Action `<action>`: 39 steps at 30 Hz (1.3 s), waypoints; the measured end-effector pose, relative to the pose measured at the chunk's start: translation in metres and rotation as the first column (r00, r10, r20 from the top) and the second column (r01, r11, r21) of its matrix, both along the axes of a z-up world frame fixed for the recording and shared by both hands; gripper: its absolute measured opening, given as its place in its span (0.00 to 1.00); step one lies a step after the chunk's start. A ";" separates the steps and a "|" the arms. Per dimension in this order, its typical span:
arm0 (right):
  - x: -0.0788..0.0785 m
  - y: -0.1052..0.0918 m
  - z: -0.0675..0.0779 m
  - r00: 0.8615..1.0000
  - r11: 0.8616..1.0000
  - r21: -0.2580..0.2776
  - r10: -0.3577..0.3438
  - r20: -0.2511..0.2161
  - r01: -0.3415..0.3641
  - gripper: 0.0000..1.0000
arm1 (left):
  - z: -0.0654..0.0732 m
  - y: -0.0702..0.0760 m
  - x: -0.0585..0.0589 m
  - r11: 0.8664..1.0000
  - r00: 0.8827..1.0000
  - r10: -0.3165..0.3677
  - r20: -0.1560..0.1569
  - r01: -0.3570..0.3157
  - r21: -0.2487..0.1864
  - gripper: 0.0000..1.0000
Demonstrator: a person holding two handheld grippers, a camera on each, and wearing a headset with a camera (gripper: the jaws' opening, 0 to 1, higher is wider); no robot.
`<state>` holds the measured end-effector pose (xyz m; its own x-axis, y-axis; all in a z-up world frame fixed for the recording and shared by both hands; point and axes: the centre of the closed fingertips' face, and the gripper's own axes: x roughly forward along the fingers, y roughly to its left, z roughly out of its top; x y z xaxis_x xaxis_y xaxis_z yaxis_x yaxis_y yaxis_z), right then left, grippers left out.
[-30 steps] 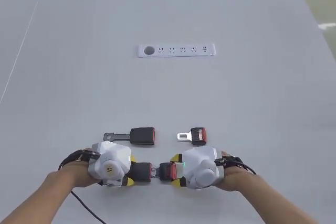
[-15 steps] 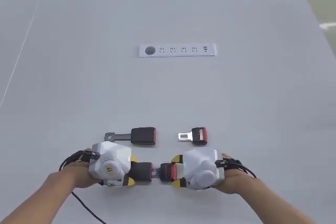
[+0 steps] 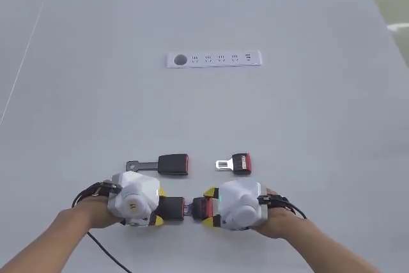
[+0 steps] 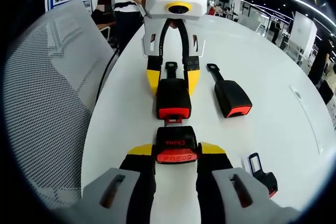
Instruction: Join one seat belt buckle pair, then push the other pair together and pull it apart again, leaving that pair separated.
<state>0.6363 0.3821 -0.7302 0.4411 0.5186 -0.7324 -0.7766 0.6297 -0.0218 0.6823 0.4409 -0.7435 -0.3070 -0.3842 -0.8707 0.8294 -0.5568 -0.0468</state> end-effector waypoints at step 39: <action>0.008 0.011 -0.002 1.000 1.000 0.014 -0.027 0.003 0.027 0.25 | -0.003 -0.002 0.000 1.000 1.000 0.013 -0.006 -0.013 -0.007 0.30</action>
